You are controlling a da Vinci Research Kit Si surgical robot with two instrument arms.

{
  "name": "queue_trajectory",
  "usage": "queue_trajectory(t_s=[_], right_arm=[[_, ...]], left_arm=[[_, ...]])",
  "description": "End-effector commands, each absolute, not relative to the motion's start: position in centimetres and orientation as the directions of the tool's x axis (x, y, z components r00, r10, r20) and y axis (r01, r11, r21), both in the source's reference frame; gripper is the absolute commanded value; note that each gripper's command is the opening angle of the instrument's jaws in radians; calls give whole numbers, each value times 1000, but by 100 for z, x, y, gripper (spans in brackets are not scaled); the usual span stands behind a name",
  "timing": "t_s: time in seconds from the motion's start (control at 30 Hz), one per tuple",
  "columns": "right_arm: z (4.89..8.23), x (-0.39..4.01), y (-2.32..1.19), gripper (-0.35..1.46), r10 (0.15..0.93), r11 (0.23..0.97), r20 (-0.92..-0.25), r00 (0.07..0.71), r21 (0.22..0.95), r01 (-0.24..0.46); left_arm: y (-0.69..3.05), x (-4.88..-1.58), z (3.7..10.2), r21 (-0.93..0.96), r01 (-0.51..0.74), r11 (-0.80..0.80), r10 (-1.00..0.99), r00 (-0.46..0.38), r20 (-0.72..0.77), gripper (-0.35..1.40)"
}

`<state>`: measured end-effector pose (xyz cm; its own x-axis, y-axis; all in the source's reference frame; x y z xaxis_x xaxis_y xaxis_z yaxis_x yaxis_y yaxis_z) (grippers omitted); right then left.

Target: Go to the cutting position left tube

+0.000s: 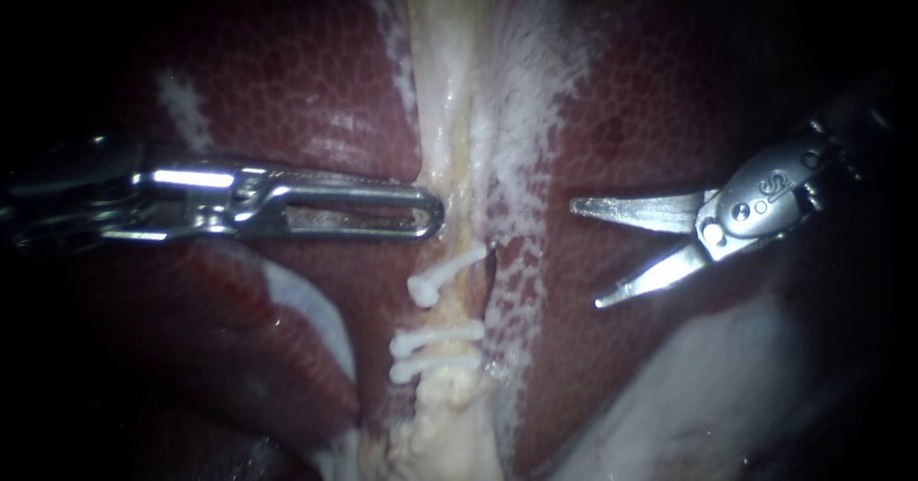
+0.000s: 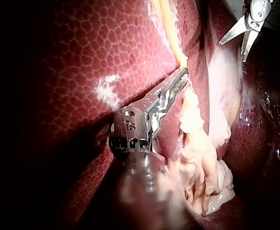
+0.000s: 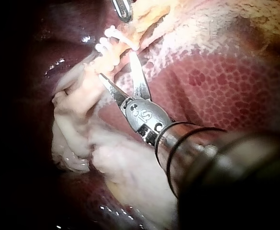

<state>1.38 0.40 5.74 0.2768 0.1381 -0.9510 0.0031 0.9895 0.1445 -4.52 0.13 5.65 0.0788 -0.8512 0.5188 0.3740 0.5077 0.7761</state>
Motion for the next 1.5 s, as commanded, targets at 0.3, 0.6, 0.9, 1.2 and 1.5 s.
queue_trajectory(t_s=[0.3, 0.6, 0.9, 1.2, 1.5], right_arm=[[575, 138, 40, 144, 138, 990, -951, 276, 143, -1], [582, 139, 34, 144, 187, 976, -915, 359, 216, 42], [598, 156, 14, 144, 295, 930, -883, 365, 353, 102], [621, 188, -25, 144, 337, 875, -835, 435, 448, 181], [631, 204, -42, 141, 347, 840, -822, 451, 486, 241]], left_arm=[[12, -451, 564, 776, 375, 508, -851, 81, 518, -35], [11, -448, 556, 777, 373, 506, -853, 82, 516, -35], [10, -442, 535, 782, 369, 503, -855, 82, 511, -35], [13, -436, 510, 788, 364, 496, -860, 82, 504, -35], [16, -422, 491, 800, 352, 486, -866, 71, 496, -35]])
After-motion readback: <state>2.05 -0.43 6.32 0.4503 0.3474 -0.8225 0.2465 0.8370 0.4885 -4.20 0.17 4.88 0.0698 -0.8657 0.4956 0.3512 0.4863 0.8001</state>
